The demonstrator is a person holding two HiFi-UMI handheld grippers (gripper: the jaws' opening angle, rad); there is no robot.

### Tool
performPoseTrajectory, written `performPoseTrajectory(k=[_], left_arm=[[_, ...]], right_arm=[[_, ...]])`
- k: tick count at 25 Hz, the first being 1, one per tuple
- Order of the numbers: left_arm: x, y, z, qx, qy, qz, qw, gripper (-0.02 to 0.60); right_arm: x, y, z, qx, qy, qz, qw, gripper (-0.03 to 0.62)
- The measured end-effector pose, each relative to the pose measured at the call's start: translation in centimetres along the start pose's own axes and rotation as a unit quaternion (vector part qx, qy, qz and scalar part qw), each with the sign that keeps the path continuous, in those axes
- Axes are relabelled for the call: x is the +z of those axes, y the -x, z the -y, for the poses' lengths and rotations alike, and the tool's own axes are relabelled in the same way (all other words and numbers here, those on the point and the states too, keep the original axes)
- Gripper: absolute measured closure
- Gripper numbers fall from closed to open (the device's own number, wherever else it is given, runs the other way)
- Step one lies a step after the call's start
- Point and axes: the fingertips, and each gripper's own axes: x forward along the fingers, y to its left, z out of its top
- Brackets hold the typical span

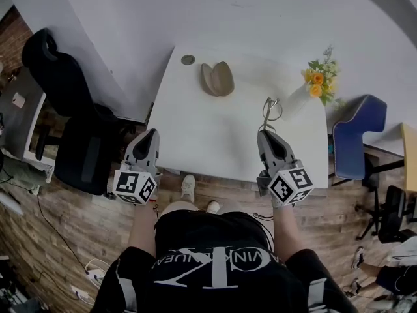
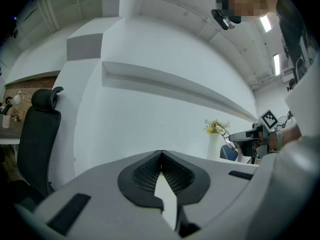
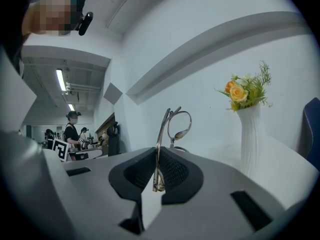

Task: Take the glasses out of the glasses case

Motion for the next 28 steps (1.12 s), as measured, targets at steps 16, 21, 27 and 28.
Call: performPoseTrajectory(k=[16,21,27,28], left_arm=[[0.2,0.4,1.1,0.005,-0.006,0.001,1.0,0.566],[0.0,0.1,1.6,0.001,-0.005,-0.001,1.0,0.566],[-0.2,-0.4,1.8,-0.001,-0.005,-0.004,1.0,0.566],[-0.2,-0.5,1.9,-0.002,-0.006,-0.005,1.0,0.566]], right_arm=[[0.0,1.3,0.8,-0.003,0.002,0.0,1.0,0.556],[-0.3,1.7,1.4,-0.009,-0.003,-0.001,1.0,0.556],[-0.4,1.9,2.0,-0.015,-0.009,-0.001,1.0,0.556],[-0.5,1.9,2.1,-0.015,-0.009,-0.002,1.0,0.556]])
